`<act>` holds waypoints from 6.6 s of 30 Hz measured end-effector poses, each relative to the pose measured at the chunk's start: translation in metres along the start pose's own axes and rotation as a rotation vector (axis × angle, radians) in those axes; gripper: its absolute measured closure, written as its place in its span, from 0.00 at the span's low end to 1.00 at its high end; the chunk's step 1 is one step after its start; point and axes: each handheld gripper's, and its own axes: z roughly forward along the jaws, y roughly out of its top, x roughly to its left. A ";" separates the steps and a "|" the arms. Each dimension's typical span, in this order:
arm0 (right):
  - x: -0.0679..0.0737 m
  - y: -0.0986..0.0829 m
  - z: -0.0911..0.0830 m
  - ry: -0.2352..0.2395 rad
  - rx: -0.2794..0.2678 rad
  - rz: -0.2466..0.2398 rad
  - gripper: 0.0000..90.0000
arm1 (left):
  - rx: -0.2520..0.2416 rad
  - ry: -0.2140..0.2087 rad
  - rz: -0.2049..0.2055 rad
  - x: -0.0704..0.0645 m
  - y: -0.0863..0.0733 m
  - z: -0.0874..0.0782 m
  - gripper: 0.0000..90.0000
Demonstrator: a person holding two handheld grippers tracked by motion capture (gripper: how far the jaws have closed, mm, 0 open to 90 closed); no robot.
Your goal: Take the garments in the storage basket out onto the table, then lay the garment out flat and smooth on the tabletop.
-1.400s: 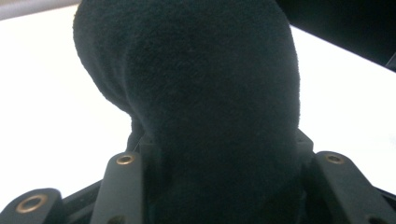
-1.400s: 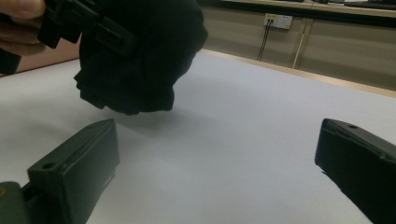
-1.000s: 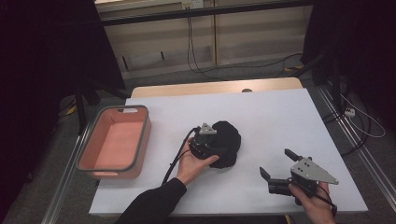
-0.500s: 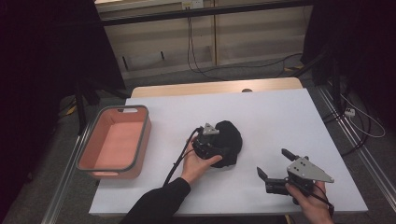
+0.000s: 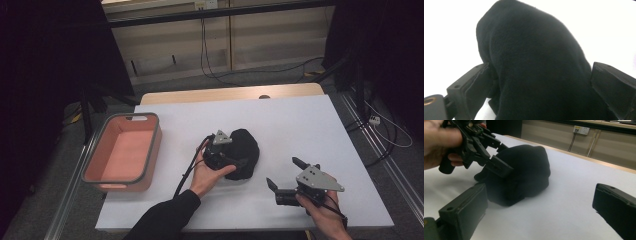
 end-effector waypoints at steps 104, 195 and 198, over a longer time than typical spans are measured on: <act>0.059 0.103 0.096 0.279 0.046 -0.115 0.89 | -0.121 0.143 -0.005 0.005 -0.055 -0.105 0.18; -0.004 0.074 0.084 0.095 0.093 -0.128 0.88 | -0.104 0.028 0.052 0.010 0.003 -0.037 0.47; -0.005 0.074 0.084 0.088 0.093 -0.120 0.88 | -0.106 -0.005 0.041 0.007 0.004 -0.039 0.38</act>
